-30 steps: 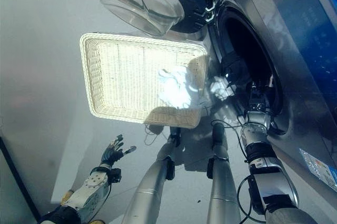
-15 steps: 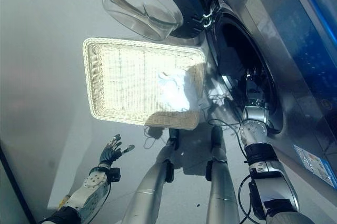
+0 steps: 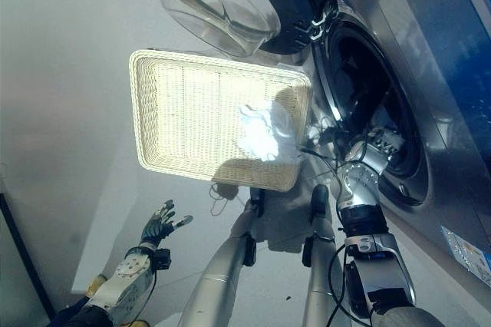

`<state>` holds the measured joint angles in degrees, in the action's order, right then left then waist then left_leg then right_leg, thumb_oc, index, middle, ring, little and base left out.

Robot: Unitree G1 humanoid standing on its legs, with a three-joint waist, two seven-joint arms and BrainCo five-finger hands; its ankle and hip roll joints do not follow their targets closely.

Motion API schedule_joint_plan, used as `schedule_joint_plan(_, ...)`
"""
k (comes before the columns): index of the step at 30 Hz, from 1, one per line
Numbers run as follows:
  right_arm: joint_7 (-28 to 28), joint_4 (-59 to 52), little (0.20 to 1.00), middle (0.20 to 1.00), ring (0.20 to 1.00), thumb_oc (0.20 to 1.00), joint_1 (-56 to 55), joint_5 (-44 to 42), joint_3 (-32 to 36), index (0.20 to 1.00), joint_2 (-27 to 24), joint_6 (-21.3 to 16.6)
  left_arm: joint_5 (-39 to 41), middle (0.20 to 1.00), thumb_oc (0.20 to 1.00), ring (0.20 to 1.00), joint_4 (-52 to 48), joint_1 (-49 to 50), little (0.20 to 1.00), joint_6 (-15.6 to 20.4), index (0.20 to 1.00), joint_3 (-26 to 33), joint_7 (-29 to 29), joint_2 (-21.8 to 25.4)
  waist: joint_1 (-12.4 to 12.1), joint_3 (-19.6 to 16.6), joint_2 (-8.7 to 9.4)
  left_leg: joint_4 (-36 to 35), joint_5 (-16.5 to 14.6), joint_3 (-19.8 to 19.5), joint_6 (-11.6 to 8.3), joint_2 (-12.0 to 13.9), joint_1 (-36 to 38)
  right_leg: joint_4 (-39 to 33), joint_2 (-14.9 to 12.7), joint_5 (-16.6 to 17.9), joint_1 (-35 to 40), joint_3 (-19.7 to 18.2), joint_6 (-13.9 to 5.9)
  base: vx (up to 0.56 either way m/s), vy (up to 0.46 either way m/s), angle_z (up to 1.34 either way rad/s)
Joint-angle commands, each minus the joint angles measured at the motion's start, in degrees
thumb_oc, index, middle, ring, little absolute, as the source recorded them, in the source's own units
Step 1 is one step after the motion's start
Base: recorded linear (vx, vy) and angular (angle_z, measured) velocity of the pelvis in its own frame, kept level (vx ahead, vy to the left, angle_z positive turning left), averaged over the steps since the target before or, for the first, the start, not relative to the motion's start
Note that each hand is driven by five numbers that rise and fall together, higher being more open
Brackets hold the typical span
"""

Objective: Put the clothes into the washing machine.

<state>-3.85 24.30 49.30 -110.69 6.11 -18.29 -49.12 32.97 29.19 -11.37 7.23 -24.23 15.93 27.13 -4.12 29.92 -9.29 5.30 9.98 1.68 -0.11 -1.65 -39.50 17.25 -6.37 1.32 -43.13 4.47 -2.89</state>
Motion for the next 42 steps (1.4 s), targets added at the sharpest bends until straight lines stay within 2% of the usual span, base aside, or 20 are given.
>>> schedule_joint_plan(1,12.2,4.0,1.0,1.0,1.0,1.0,3.5,5.2,4.7,1.0,-9.2,-5.0,2.8,1.0,1.0,1.0,0.5,1.0,1.0,3.4,1.0,-2.7,2.2,-0.6,0.9,-0.1,-2.02,1.7,-2.3,0.7,-0.59,-4.7,1.1,-6.0,2.2,6.1,1.8,2.5,-1.69,0.0,0.042,-0.03)
schedule_joint_plan(5,21.4,16.0,1.0,1.0,1.0,1.0,3.7,5.6,1.8,1.0,-10.1,-0.8,3.3,1.0,1.0,1.0,2.6,-0.6,1.0,5.0,1.0,-4.9,3.2,-2.3,0.8,-0.1,-2.49,1.1,-1.8,0.9,-0.85,-4.7,0.7,-6.8,2.1,6.7,1.4,2.3,-1.56,0.0,0.04,-0.06)
schedule_joint_plan(8,22.9,18.5,1.0,1.0,1.0,1.0,3.5,5.5,0.7,1.0,-10.3,1.2,3.3,1.0,1.0,1.0,2.7,-1.0,1.0,5.1,1.0,-5.4,3.7,-2.7,0.8,-0.1,-2.6,0.8,-1.6,1.0,-0.87,-4.7,0.5,-7.1,2.1,6.9,1.3,2.2,-1.53,-0.01,0.021,-0.03)
schedule_joint_plan(9,23.0,23.2,1.0,1.0,1.0,1.0,2.1,6.8,-2.0,1.0,-10.3,8.6,3.4,1.0,1.0,1.0,2.7,-2.2,1.0,4.8,1.0,-5.8,4.7,-3.3,0.8,-0.1,-2.72,0.1,-1.2,1.1,-0.86,-4.7,0.3,-7.6,2.1,7.1,1.1,1.9,-1.34,-0.03,0.042,-0.02)
schedule_joint_plan(12,18.9,23.8,1.0,1.0,1.0,1.0,0.2,11.5,-4.1,1.0,-9.2,12.0,3.3,1.0,1.0,1.0,2.2,-2.8,1.0,4.0,1.0,-5.8,5.5,-3.7,0.9,-0.1,-2.52,0.0,-1.1,1.2,-0.91,-4.9,0.2,-7.9,1.9,7.2,1.1,2.0,-1.33,-0.02,0.022,-0.02)
schedule_joint_plan(16,15.9,21.9,1.0,1.0,1.0,1.0,-3.2,19.3,-5.4,1.0,-6.4,13.2,2.4,1.0,1.0,1.0,1.8,-2.7,1.0,3.5,1.0,-5.2,6.1,-4.5,1.2,-0.1,-2.18,-0.4,-1.0,1.2,-0.88,-5.1,0.3,-8.7,1.8,7.7,1.2,1.8,-1.43,-0.03,0.015,-0.06)
schedule_joint_plan(18,13.8,19.4,1.0,1.0,1.0,1.0,-6.0,27.6,-6.8,1.0,-4.5,17.2,1.5,1.0,1.0,1.0,1.4,-2.3,1.0,3.2,1.0,-4.2,6.4,-5.2,1.6,-0.1,-1.78,-1.0,-1.0,1.5,-0.87,-5.2,0.5,-9.9,1.7,8.5,1.2,1.6,-1.61,-0.05,0.038,-0.02)
schedule_joint_plan(19,13.8,18.5,1.0,1.0,1.0,1.0,-6.6,29.4,-7.3,1.0,-4.2,17.6,1.3,1.0,1.0,1.0,1.2,-2.1,1.0,3.0,1.0,-3.9,6.4,-5.3,1.7,-0.1,-1.66,-1.0,-1.0,1.6,-0.91,-5.1,0.5,-10.2,1.6,8.7,1.2,1.6,-1.66,-0.04,0.043,-0.03)
schedule_joint_plan(23,10.1,13.4,1.0,1.0,1.0,1.0,-10.5,33.0,-9.2,1.0,-2.9,20.4,0.6,1.0,1.0,1.0,0.6,-1.2,1.0,3.0,1.0,-2.4,6.1,-5.6,2.4,-0.1,-0.71,-1.5,-1.1,1.8,-0.94,-4.9,0.8,-11.4,1.6,9.5,1.4,1.2,-1.86,-0.02,0.017,-0.01)
schedule_joint_plan(28,6.5,5.3,1.0,1.0,1.0,1.0,-16.3,34.0,-11.3,1.0,0.0,20.3,-0.5,1.0,1.0,1.0,0.5,-0.1,1.0,3.7,1.0,-1.1,6.6,-6.1,3.1,-0.1,0.68,-2.0,-1.0,1.7,-0.77,-4.8,1.2,-11.8,2.0,9.9,1.8,0.7,-2.08,-0.04,0.017,-0.03)
schedule_joint_plan(31,5.8,0.5,1.0,1.0,1.0,1.0,-20.8,43.5,-14.6,1.0,1.6,22.5,-1.1,1.0,1.0,1.0,0.4,1.0,1.0,4.1,1.0,-0.2,6.9,-6.4,3.6,-0.1,1.6,-2.2,-0.9,1.3,-0.6,-4.8,1.8,-11.7,2.3,9.9,2.4,0.4,-2.07,-0.05,0.019,-0.01)
schedule_joint_plan(33,7.8,-4.1,1.0,1.0,1.0,1.0,-25.6,58.2,-19.5,1.0,1.9,24.9,-1.3,1.0,1.0,1.0,-0.4,2.2,1.0,3.8,1.0,1.2,7.2,-6.6,4.2,-0.1,2.42,-1.9,-1.0,1.0,-0.57,-4.9,2.0,-11.5,2.4,9.9,2.5,0.1,-2.06,-0.07,0.057,-0.01)
schedule_joint_plan(36,9.9,-4.7,1.0,1.0,1.0,1.0,-29.4,70.5,-23.4,1.0,-0.2,27.4,-1.7,1.0,1.0,1.0,-0.1,3.4,1.0,4.1,1.0,2.9,6.6,-6.8,4.7,-0.1,3.26,-1.4,-1.1,0.7,-0.65,-4.8,2.2,-11.2,2.5,9.6,2.9,-0.3,-2.17,-0.05,0.047,-0.04)
schedule_joint_plan(37,12.4,-4.1,1.0,1.0,1.0,1.0,-30.6,76.7,-24.6,1.0,-1.6,28.0,-1.8,1.0,1.0,1.0,0.5,4.0,1.0,4.7,1.0,3.8,6.0,-6.9,4.8,-0.1,3.56,-1.5,-1.1,0.4,-0.66,-4.7,2.6,-11.2,2.5,9.5,3.2,-0.4,-2.2,-0.06,0.036,-0.04)
schedule_joint_plan(41,20.9,-1.7,1.0,1.0,1.0,1.0,-32.8,92.4,-26.0,1.0,-4.8,30.2,-2.0,1.0,1.0,1.0,2.6,4.9,1.0,5.8,1.0,5.3,5.3,-6.9,5.0,-0.1,4.34,-1.7,-1.4,-0.3,-0.77,-4.6,4.3,-11.0,2.8,9.0,4.8,-0.4,-2.45,-0.05,0.026,0.01)
schedule_joint_plan(42,21.5,-1.5,1.0,1.0,1.0,1.0,-33.1,93.8,-26.2,1.0,-5.1,30.9,-2.2,1.0,1.0,1.0,2.9,5.0,1.0,5.9,1.0,5.5,5.4,-6.9,5.0,-0.1,4.43,-1.7,-1.5,-0.3,-0.75,-4.6,4.5,-11.0,2.9,9.0,5.0,-0.5,-2.48,-0.07,0.026,0.03)
